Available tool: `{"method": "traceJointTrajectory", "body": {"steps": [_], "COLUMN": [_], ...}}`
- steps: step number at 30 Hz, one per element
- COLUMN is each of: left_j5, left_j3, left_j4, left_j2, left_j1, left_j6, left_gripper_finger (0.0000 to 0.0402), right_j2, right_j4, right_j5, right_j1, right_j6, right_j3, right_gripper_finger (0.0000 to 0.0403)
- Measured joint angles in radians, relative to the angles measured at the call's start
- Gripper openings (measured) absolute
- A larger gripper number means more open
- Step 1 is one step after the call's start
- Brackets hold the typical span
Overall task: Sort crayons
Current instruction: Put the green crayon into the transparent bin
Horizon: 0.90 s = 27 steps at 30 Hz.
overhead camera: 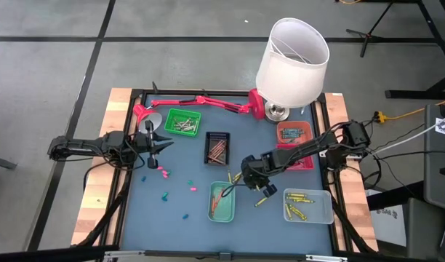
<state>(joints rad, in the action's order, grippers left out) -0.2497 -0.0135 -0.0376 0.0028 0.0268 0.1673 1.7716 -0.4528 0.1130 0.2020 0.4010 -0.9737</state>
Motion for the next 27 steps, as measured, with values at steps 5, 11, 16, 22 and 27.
{"method": "traceJointTrajectory", "body": {"steps": [5, 11, 16, 22, 27], "left_j5": [0.0, 0.0, 0.0, 0.0, 0.0], "left_j3": [0.0, 0.0, 0.0, 0.0, 0.0], "left_j4": [0.0, 0.0, 0.0, 0.0, 0.0], "left_j2": [0.0, 0.0, 0.0, 0.0, 0.0], "left_j1": [0.0, 0.0, 0.0, 0.0, 0.0], "left_j6": [0.0, 0.0, 0.0, 0.0, 0.0], "left_gripper_finger": [0.0053, 0.0053, 0.0053, 0.0053, 0.0053], "right_j2": [0.007, 0.008, 0.009, 0.009, 0.014], "right_j4": [0.004, 0.006, 0.01, 0.014, -0.016], "right_j5": [-0.016, -0.017, -0.015, -0.016, -0.017], "right_j1": [0.0, 0.0, 0.001, 0.0, 0.0], "right_j6": [0.0, 0.0, 0.0, 0.0, 0.0], "right_j3": [0.0, 0.0, 0.0, 0.0, -0.027], "right_gripper_finger": [0.0111, 0.0098, 0.005, 0.0011, 0.0021]}}
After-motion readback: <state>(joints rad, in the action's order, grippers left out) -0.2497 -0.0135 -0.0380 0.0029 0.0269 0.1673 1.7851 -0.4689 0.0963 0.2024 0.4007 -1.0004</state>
